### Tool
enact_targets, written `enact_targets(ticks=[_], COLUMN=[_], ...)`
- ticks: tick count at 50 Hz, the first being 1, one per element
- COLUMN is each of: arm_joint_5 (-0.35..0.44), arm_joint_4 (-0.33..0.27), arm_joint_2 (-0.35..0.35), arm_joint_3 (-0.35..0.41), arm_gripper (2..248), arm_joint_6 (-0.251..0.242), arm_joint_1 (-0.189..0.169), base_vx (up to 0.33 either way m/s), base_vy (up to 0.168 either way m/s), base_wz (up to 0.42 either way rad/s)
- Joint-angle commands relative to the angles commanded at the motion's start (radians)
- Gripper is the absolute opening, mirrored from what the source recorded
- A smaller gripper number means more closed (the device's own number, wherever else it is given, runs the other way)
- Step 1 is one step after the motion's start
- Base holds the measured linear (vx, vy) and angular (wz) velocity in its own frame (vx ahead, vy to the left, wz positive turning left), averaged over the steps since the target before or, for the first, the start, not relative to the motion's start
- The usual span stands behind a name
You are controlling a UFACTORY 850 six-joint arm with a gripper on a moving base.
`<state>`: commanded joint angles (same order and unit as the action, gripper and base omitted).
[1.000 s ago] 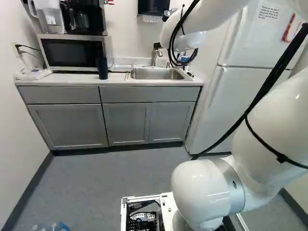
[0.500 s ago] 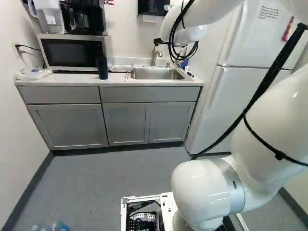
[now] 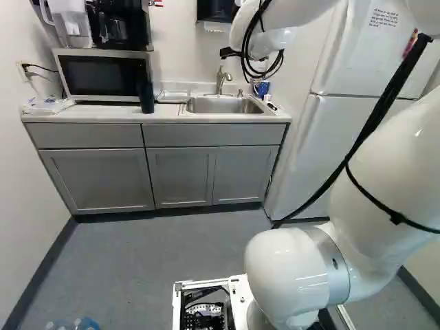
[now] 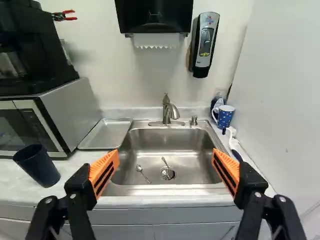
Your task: Rinse the cup and place it in the tray
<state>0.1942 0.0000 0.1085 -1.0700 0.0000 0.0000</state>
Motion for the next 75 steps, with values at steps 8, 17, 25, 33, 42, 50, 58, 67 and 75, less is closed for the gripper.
enact_targets(ticks=[8,17,25,33,42,50,58,67,75], arm_joint_5=[-0.001,-0.001,-0.001,-0.001,-0.001,-0.001,-0.001,-0.001,-0.001], arm_joint_4=[0.0,0.0,0.0,0.0,0.0,0.0,0.0,0.0,0.0], arm_joint_2=[-0.001,-0.001,-0.001,-0.001,-0.001,-0.001,-0.001,-0.001,-0.001], arm_joint_3=[-0.014,-0.014,-0.014,-0.014,-0.014,-0.014,-0.014,-0.014,-0.014], arm_gripper=[247,247,247,247,247,247,247,247,247], arm_joint_6=[0.0,0.0,0.0,0.0,0.0,0.0,0.0,0.0,0.0], arm_joint_1=[0.0,0.0,0.0,0.0,0.0,0.0,0.0,0.0,0.0], base_vx=[0.0,0.0,0.0,0.0,0.046,0.051,0.052,0.066,0.06], base_vy=[0.0,0.0,0.0,0.0,-0.009,0.001,-0.002,-0.004,-0.027], base_wz=[0.0,0.0,0.0,0.0,0.003,-0.002,-0.007,0.006,0.01])
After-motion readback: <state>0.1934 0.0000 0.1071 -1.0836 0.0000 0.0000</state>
